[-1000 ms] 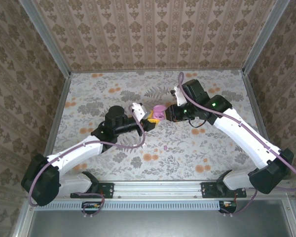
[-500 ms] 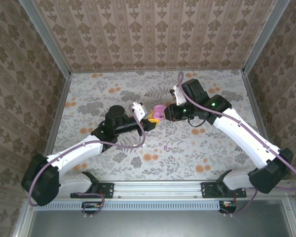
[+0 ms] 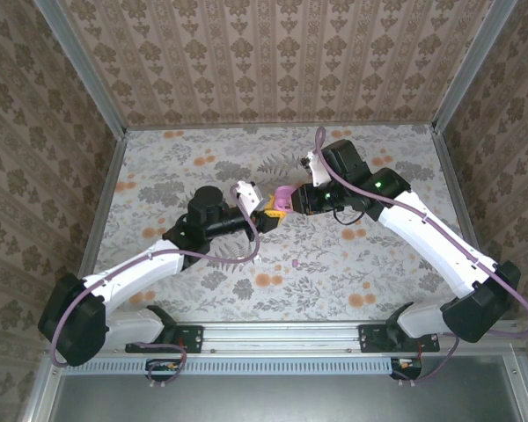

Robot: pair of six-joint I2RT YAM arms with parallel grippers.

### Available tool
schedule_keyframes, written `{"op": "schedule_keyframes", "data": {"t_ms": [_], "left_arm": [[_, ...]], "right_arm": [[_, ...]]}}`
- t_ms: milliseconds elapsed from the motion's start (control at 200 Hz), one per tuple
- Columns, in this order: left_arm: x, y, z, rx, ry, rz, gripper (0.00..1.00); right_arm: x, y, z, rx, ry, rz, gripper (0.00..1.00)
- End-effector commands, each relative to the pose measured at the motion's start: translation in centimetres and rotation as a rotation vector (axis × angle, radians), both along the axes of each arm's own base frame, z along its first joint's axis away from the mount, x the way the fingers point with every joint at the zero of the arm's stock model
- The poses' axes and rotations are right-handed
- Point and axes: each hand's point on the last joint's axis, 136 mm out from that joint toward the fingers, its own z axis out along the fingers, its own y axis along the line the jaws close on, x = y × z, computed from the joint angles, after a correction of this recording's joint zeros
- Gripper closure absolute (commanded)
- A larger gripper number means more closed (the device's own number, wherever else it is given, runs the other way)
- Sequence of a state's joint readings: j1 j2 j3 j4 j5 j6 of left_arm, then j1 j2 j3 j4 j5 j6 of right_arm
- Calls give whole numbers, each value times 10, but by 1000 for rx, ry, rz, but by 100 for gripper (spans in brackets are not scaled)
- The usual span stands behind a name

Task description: Insert wireless bluetooth earbuds into charging case

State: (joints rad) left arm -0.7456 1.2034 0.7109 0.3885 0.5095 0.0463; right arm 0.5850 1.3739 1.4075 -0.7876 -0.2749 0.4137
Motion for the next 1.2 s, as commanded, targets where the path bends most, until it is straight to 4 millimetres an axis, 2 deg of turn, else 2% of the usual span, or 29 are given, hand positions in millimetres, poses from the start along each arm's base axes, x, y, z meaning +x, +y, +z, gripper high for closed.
{"op": "schedule_keyframes", "data": {"t_ms": [0,195,505,970,1190], "left_arm": [[-2,-5,19,-33,-41,-24,70],[-1,-5,20,-36,-43,-16,70],[0,-6,21,-43,-42,-15,70],[-1,-5,29,-64,-54,-18,70],[-1,-5,29,-72,-50,-17,70]], "right_arm": [[1,4,2,9,-8,23,77],[-3,5,-2,-2,2,46,76],[-6,11,3,27,-7,77,75],[2,1,-1,-35,-33,28,76],[0,3,-1,-38,-37,48,76]]}}
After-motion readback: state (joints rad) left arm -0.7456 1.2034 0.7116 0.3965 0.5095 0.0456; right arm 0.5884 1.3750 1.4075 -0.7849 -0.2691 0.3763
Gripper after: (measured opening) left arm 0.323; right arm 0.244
